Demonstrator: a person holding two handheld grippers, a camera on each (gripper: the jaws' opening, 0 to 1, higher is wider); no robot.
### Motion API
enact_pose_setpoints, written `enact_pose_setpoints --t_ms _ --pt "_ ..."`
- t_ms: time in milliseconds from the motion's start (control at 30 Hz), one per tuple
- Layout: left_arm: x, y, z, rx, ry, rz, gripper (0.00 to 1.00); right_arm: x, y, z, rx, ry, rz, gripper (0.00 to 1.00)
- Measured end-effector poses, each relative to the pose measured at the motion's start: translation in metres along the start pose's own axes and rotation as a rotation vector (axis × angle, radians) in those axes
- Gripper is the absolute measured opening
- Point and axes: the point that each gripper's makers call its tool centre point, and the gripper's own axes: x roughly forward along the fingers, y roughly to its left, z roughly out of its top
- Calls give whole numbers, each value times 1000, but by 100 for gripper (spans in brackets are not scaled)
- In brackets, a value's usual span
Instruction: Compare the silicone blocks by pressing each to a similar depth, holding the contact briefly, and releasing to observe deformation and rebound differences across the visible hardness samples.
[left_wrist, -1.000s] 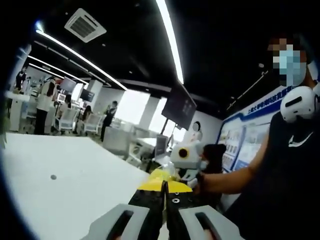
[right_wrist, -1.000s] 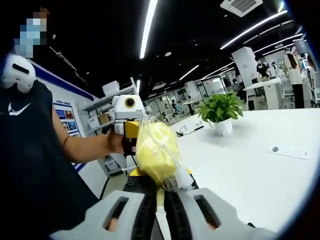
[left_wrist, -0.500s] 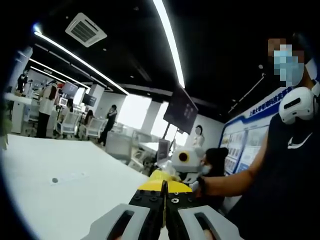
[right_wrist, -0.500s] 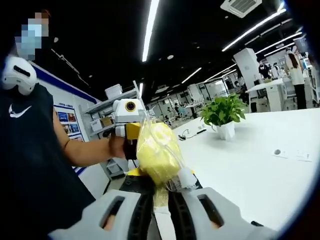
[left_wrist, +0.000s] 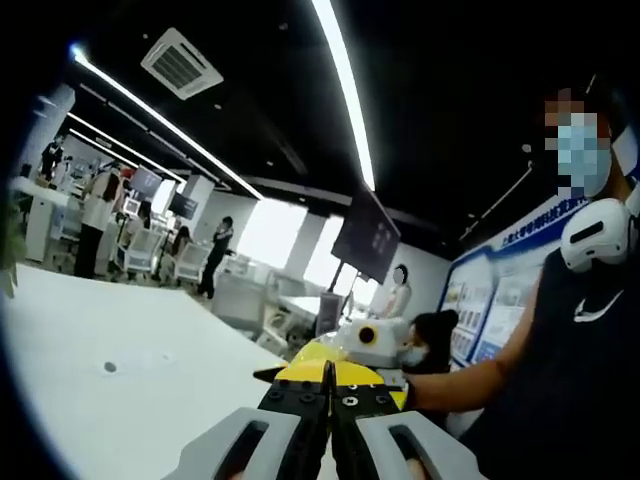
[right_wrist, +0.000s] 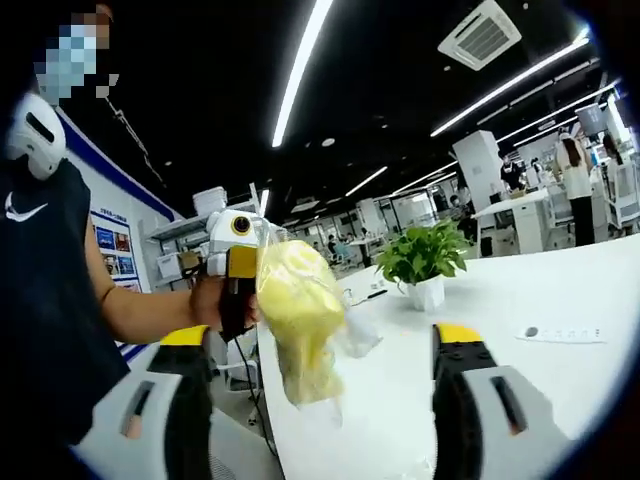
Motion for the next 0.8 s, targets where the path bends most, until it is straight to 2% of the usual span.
enact_pose_setpoints --t_ms 33,233,400,500,600,700,800 --pt "0 -1 1 -1 -1 -2 0 -1 -1 4 5 -23 -5 97" --pt "0 -1 3 4 -3 3 0 -5 -4 9 -34 -27 -38 97" --pt "-2 1 4 -8 -10 14 0 -6 -6 3 -80 15 -55 97" --pt "-4 7 5 -40 -20 37 0 -12 -14 2 -132 26 -98 97" --pt "-7 14 5 -81 -32 68 0 -19 -19 1 -133 30 -122 97" --pt "-8 18 5 -101 -33 83 0 -34 -32 -3 -175 47 -197 97" --pt "-10 24 5 -105 -27 105 0 -55 -49 -7 -144 26 -289 97"
